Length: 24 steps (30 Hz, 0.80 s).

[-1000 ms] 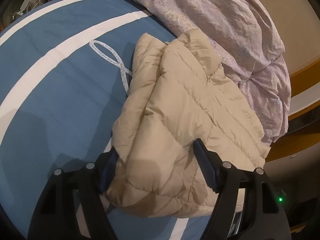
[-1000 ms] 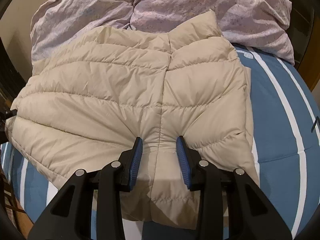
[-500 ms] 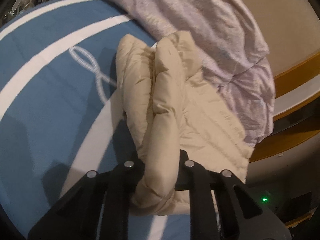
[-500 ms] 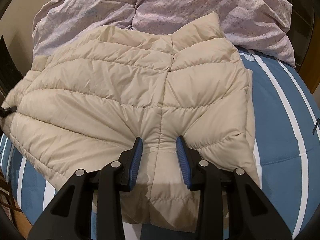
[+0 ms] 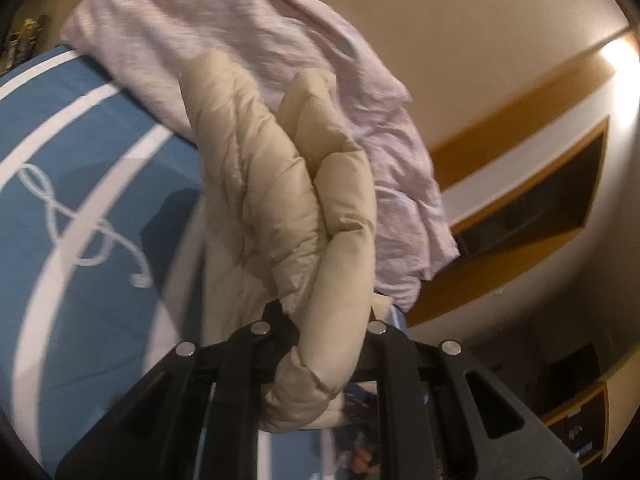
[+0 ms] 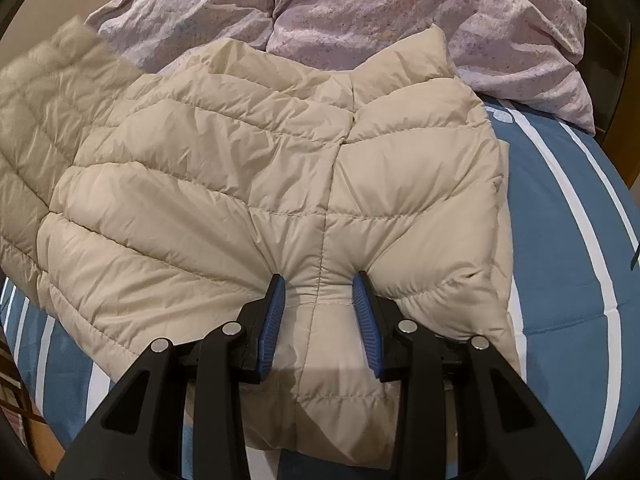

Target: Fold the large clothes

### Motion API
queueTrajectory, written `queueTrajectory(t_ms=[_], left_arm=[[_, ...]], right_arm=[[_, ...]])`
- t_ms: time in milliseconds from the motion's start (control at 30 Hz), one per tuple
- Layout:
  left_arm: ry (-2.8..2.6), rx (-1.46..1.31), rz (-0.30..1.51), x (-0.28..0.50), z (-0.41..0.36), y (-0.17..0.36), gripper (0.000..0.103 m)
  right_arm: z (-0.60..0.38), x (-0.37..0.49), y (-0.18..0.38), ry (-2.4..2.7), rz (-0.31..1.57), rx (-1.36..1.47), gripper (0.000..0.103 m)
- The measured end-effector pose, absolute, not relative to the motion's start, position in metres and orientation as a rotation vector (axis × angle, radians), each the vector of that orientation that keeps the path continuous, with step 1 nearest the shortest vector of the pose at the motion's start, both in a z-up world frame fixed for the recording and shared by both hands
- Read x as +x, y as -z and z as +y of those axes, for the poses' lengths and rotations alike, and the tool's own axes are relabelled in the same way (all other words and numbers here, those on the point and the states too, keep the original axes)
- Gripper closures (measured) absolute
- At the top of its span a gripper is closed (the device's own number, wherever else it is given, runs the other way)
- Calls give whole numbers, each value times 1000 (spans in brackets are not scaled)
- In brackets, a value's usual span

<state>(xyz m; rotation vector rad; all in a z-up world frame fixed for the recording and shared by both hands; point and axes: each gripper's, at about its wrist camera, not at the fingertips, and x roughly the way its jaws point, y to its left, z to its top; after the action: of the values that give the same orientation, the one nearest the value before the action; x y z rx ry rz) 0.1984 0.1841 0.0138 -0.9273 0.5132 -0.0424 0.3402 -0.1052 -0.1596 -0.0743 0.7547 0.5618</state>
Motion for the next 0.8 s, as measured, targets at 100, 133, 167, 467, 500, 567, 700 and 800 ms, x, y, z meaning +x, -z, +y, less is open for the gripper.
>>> queueTrajectory(t_ms=[100, 133, 167, 467, 500, 567, 700, 800], left_arm=[[101, -917, 512, 213, 158, -26, 89], [120, -911, 513, 218, 148, -29, 89], [137, -906, 515, 223, 140, -32, 89], [259, -892, 603, 276, 64, -23, 89], [268, -894, 619, 282, 56, -19, 89], [282, -895, 643, 288, 45, -11, 89], [303, -907, 686, 308, 24, 4, 89], [311, -918, 712, 316, 15, 14, 89]], right_arm=[[-105, 341, 160, -562, 753, -74, 65], [-105, 340, 160, -562, 753, -73, 65], [-105, 340, 160, -562, 752, -72, 65], [-110, 343, 161, -585, 761, -42, 65], [-110, 344, 161, -587, 762, -38, 65], [-111, 346, 161, -595, 766, -25, 65], [-115, 346, 162, -611, 770, 6, 65], [-119, 349, 163, -628, 772, 34, 65]])
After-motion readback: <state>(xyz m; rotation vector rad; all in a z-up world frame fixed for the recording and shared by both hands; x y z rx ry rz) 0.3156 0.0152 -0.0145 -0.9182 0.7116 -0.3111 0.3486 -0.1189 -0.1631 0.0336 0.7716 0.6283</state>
